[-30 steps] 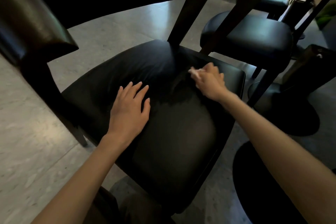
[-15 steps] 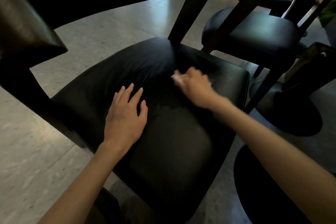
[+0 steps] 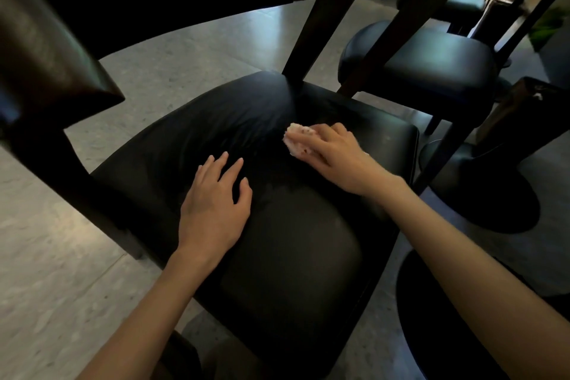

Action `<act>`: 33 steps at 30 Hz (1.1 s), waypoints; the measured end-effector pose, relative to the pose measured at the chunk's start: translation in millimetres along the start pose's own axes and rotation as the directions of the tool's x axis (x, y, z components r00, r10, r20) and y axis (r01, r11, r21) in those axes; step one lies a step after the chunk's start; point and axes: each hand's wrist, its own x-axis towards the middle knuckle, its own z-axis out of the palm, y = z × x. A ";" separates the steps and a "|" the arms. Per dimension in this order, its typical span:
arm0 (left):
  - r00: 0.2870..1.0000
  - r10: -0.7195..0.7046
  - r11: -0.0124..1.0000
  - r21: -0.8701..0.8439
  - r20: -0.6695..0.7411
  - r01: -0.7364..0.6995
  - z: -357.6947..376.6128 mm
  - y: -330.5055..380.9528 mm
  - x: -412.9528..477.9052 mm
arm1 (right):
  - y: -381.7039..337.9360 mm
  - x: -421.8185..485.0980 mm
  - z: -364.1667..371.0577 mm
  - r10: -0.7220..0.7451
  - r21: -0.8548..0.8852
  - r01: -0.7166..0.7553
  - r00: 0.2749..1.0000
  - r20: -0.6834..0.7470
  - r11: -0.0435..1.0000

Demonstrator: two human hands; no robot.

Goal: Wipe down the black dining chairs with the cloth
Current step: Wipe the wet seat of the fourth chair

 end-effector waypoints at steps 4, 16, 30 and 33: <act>1.000 0.013 1.000 -0.016 -0.012 -0.013 -0.3 -0.9 -1.3 | 26.4 -2.2 -2.3 0.011 0.019 -0.010 0.998 -0.065 1.000; 1.000 0.002 1.000 -0.007 -0.012 -0.002 0.4 -2.2 0.0 | 100.9 19.8 0.5 0.639 0.171 -0.617 0.757 -0.137 0.768; 1.000 0.008 0.999 -0.035 0.005 -0.008 -0.8 -3.0 0.0 | 92.8 15.3 2.8 0.432 -0.273 -0.494 0.864 -0.258 0.826; 1.000 0.011 0.999 -0.033 -0.005 -0.011 -0.7 -2.8 -0.2 | 93.1 13.4 -2.7 0.366 -0.256 -0.429 0.894 -0.258 0.866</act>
